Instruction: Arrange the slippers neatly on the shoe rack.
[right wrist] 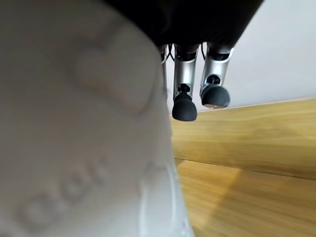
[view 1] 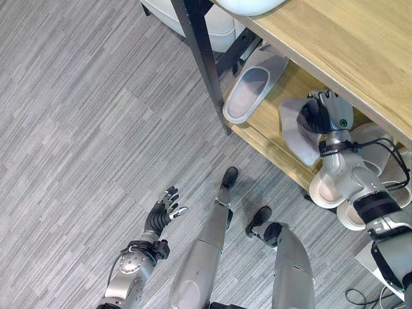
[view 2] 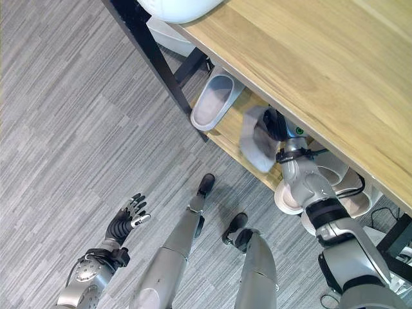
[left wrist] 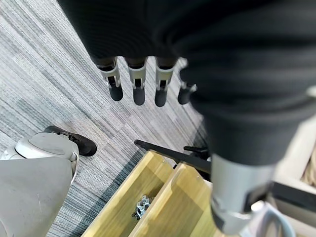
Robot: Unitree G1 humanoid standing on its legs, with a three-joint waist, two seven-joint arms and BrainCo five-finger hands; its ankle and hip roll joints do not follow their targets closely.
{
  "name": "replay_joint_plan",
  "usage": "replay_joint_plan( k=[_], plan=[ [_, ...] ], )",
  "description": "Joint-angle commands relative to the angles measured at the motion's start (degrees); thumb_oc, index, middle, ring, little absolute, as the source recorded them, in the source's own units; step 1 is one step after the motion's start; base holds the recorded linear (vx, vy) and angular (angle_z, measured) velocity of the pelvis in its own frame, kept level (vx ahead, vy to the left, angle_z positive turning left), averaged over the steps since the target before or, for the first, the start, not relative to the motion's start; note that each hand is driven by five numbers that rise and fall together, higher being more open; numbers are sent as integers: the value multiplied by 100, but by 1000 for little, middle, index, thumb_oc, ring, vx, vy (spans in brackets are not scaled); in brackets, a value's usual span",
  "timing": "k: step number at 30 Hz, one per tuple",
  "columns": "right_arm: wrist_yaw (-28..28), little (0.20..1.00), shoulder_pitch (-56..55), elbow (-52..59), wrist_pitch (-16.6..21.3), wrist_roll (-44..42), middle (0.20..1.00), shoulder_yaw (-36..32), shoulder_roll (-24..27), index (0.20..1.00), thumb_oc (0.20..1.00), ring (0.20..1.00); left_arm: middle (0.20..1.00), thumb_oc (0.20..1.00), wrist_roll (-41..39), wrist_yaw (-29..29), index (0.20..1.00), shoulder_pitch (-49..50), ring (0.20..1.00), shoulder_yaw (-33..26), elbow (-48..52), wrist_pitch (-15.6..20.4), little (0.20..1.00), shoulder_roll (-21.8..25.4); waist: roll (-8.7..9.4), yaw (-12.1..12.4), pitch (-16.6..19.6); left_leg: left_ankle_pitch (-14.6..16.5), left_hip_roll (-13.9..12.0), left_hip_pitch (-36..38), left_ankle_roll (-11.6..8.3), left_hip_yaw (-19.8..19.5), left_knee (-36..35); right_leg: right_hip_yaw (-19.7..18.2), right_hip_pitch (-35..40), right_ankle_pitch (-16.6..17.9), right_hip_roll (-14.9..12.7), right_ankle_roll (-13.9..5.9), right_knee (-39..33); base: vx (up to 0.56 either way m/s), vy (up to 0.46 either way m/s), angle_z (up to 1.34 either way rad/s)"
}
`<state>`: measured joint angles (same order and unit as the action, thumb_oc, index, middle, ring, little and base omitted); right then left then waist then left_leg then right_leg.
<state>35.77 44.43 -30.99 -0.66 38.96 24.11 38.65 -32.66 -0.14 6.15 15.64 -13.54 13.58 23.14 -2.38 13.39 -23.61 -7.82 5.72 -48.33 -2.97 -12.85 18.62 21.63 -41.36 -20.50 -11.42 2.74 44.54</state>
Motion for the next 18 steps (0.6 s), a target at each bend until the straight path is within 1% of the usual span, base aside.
replay_joint_plan(
  k=[1,2,3,8,10,11,16,17,18],
  plan=[
    [106,200,3,-1,-131,234,200,151,294,200,200,200,1000,1000,-100,-49,1000,257,1000,145,227,223,1000,111,-7,166,261,1095,-177,111,127,-45,421,-455,117,192,21,-465,-780,59,-2,4],
    [121,200,175,-54,-174,279,200,204,344,200,200,200,1000,1000,-101,-58,1000,233,1000,186,225,235,1000,144,-3,198,270,1104,-155,106,122,-49,405,-433,126,165,8,-468,-783,110,-1,4],
    [156,200,402,-160,-255,304,200,291,536,200,200,200,1000,1000,-119,-80,1000,183,1000,246,247,237,1000,171,17,210,278,1116,-130,91,109,-73,391,-413,142,155,-13,-466,-816,109,-1,7],
    [233,200,553,-373,-431,184,200,229,815,200,200,200,1000,1000,-129,-95,1000,197,1000,307,327,206,1000,179,70,240,268,1149,-91,111,89,-99,341,-347,219,158,-29,-461,-901,55,3,19],
    [259,200,542,-383,-451,175,200,205,826,200,200,200,1000,1000,-115,-93,1000,182,1000,316,326,206,1000,186,76,245,264,1152,-88,116,90,-101,335,-340,233,165,-33,-463,-911,17,3,9],
    [306,200,520,-455,-544,166,200,133,813,200,200,200,1000,1000,-88,-93,1000,150,1000,324,332,205,1000,183,92,245,242,1166,-80,126,91,-99,317,-345,253,191,-35,-471,-954,0,0,0],
    [309,200,488,-461,-559,153,200,85,746,200,200,200,1000,1000,-51,-72,1000,95,1000,338,354,214,1000,188,124,238,219,1174,-80,139,88,-90,303,-355,269,221,-24,-480,-987,0,0,0],
    [281,476,473,-467,-569,169,476,99,710,476,476,476,1000,1000,-39,-69,1000,74,1000,340,355,224,1000,195,133,234,202,1177,-79,147,88,-87,298,-366,262,228,-18,-477,-990,0,0,0],
    [280,780,474,-468,-570,170,780,99,708,780,780,780,1000,1000,-38,-69,1000,74,1000,339,354,225,1000,195,135,234,201,1176,-79,148,88,-86,297,-367,262,229,-18,-477,-990,0,0,0]
  ],
)
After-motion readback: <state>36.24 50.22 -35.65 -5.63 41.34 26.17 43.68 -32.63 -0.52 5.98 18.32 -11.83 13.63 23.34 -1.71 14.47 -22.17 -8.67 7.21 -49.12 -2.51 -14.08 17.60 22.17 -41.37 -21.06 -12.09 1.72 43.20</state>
